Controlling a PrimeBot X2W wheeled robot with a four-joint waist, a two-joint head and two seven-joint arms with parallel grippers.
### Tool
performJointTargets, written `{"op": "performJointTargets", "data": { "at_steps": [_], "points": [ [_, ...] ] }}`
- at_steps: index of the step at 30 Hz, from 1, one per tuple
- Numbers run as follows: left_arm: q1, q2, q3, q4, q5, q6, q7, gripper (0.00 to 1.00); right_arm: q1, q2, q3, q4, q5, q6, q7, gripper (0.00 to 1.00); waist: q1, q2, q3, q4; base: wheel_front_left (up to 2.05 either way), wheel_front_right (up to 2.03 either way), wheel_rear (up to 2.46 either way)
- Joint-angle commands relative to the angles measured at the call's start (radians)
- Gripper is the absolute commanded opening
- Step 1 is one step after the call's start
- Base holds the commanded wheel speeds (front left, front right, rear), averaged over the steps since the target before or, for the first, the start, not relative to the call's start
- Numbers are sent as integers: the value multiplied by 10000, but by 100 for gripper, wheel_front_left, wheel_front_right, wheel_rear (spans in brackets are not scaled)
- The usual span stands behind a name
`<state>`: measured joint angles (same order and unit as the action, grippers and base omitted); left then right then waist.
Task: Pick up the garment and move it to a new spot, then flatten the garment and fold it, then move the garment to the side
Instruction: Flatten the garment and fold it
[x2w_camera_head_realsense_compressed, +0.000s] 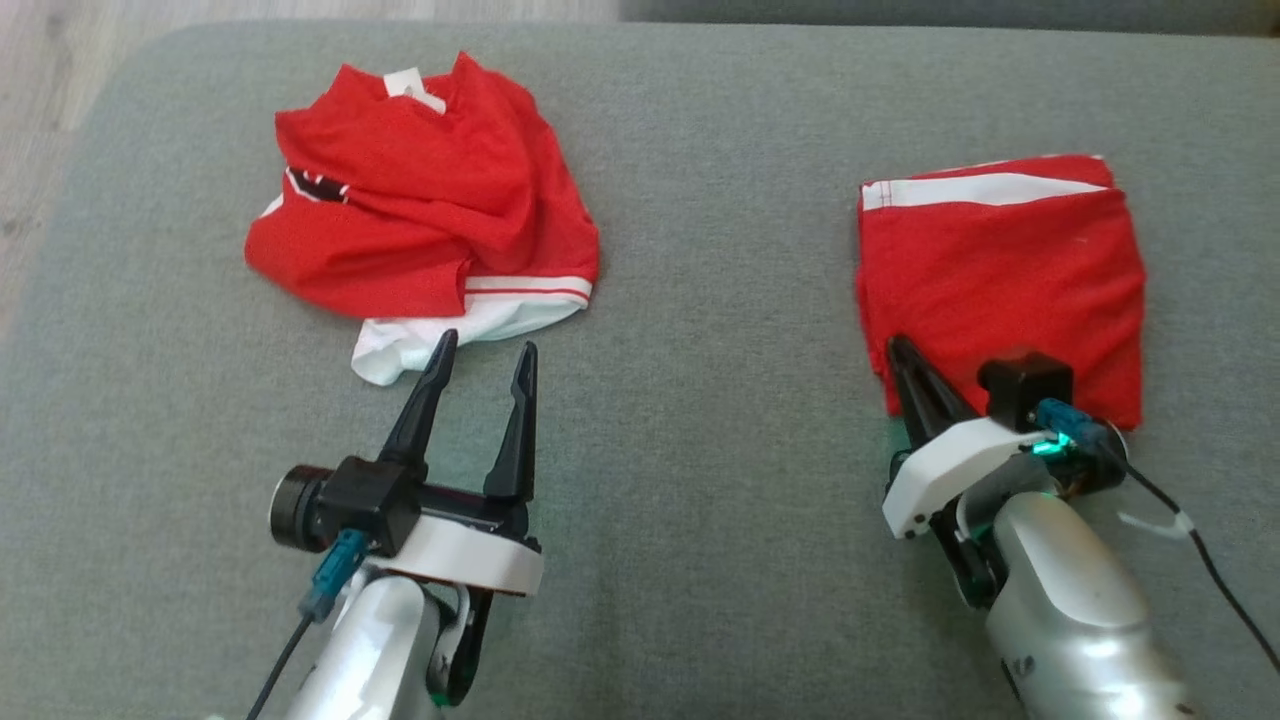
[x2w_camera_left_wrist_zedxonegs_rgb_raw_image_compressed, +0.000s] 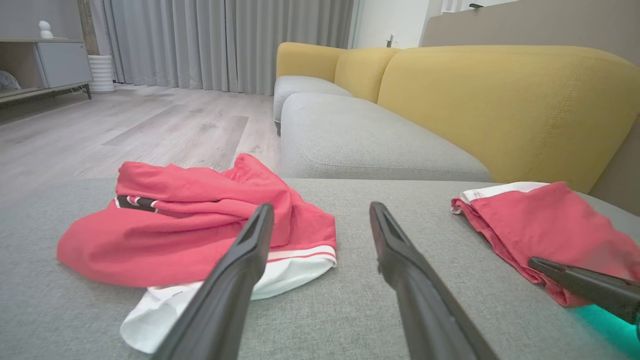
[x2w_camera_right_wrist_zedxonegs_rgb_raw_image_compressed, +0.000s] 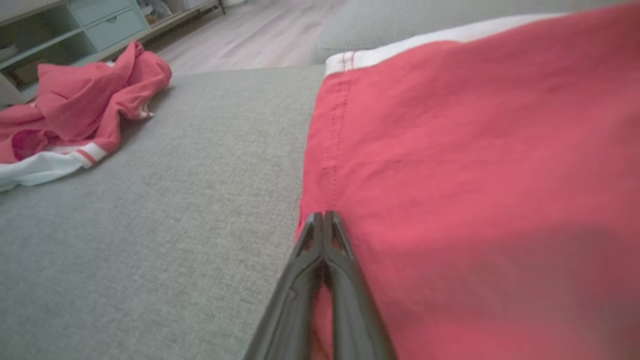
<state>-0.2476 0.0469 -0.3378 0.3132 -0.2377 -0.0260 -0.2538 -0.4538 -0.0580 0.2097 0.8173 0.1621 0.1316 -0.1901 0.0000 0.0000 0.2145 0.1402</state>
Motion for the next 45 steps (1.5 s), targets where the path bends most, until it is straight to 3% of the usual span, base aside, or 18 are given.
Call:
{"op": "performJointTargets", "data": {
  "at_steps": [1, 5, 11, 18, 23, 34, 41, 45],
  "points": [
    [-307, 34, 276, -270, -6, 84, -80, 100, -443, -19, 234, -185, 158, -9, -258, 0, 0, 0, -85, -95, 0, 0, 0],
    [-259, 34, 294, -298, 1, 112, -80, 100, -831, -198, 14, -425, 219, -9, -560, 0, 0, 0, -133, -235, 0, 0, 0],
    [-283, 34, 278, -383, -6, 117, -80, 100, -1216, -584, -1549, -778, -317, -9, -686, 0, 0, 0, 2, -288, 0, 0, 0],
    [-395, 34, 225, -398, -21, 75, -80, 100, -1208, -615, -2686, 195, -1151, -9, -497, 0, 0, 0, 183, -173, 0, 0, 0],
    [-471, 34, 221, -355, -11, 48, -80, 100, -1381, -613, -2694, 916, -1391, -9, -448, 0, 0, 0, 237, -48, 0, 0, 0],
    [-492, 34, 223, -401, -13, 50, -80, 100, -2630, -96, -2046, 344, -1471, -9, -691, 0, 0, 0, 347, 130, 0, 0, 0],
    [-685, 34, 111, -412, -123, 83, -80, 100, -2747, 41, -1550, 1888, -1518, -9, -672, 0, 0, 0, 463, 311, 0, 0, 0],
    [-680, 34, 193, -395, -100, 123, -80, 100, -2727, 55, -1532, 2106, -1468, -9, -703, 0, 0, 0, 362, 185, 0, 0, 0]
  ]
}}
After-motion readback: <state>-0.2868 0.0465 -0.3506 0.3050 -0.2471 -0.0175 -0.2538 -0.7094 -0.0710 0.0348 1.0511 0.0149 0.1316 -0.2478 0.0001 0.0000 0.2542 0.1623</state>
